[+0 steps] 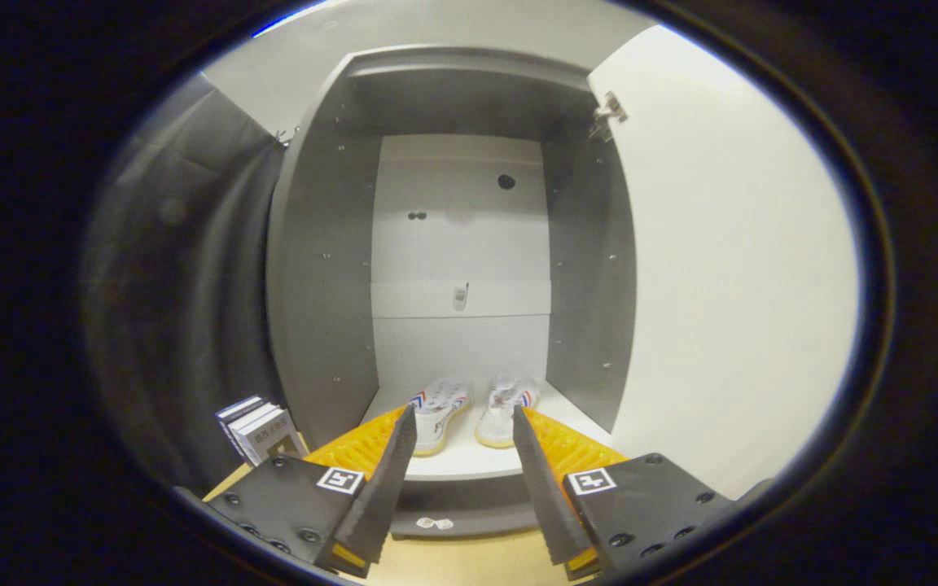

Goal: Open the shoe cabinet door, grab the shoes and put them into the shoe cabinet, then close the shoe cabinet door.

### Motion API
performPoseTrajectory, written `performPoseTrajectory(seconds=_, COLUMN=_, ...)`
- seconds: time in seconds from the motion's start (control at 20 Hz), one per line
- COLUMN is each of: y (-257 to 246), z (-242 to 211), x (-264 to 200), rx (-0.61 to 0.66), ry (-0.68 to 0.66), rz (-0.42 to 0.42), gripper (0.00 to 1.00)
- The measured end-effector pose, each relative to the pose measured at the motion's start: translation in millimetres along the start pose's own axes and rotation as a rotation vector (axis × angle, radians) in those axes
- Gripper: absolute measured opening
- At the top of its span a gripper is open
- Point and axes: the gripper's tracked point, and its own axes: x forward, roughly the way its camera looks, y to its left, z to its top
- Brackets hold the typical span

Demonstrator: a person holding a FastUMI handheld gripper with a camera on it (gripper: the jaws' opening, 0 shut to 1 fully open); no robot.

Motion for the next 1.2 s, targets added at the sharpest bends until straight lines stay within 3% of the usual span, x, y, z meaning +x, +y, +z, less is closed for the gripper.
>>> performPoseTrajectory(seconds=0.35, y=-45.1, z=39.8, x=-103.4, rx=-0.009, ry=-0.130, rz=-0.085, gripper=0.76)
performPoseTrajectory(seconds=0.7, y=-145.9, z=71.9, x=-206.6, rx=-0.010, ry=-0.240, rz=-0.306, gripper=0.76)
performPoseTrajectory(seconds=0.95, y=-209.0, z=87.6, x=-250.5, rx=-0.034, ry=-0.234, rz=-0.442, gripper=0.76)
performPoseTrajectory(seconds=1.2, y=-269.5, z=91.5, x=-265.1, rx=-0.028, ry=-0.228, rz=-0.469, gripper=0.75)
